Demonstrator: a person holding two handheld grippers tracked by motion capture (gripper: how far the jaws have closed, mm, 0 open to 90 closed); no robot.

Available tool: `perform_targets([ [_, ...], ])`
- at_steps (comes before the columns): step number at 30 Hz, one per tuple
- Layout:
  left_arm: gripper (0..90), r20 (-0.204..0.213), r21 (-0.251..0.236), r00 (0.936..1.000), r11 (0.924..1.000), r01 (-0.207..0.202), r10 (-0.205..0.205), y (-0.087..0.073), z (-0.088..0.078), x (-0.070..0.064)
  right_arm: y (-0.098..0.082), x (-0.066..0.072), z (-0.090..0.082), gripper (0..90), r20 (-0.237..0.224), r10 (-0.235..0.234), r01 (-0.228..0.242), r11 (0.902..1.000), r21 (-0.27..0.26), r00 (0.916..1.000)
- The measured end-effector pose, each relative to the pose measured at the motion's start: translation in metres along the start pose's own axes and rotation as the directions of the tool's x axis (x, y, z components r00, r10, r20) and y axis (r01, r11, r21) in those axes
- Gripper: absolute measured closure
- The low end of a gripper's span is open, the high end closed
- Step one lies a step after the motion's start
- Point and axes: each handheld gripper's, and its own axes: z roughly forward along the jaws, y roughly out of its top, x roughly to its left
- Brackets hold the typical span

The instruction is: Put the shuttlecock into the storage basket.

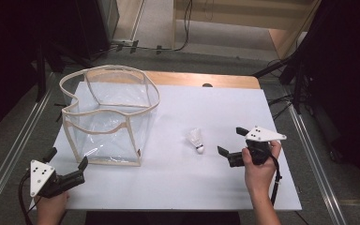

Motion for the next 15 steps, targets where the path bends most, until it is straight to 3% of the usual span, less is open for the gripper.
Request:
perform_targets([
  [9, 0.0, 0.002, 0.007, 1.0000, 0.9999, -0.009, 0.009, 0.000, 0.000, 0.000, 0.019, 0.008, 0.020, 0.0, -0.026, -0.033, 0.034, 0.9981, 0.051, 0.9991],
  [15, 0.0, 0.001, 0.010, 1.0000, 0.9999, -0.010, 0.010, 0.000, 0.001, 0.000, 0.030, 0.013, 0.031, 0.0, -0.017, -0.047, 0.048, 0.9945, 0.093, 0.9988],
])
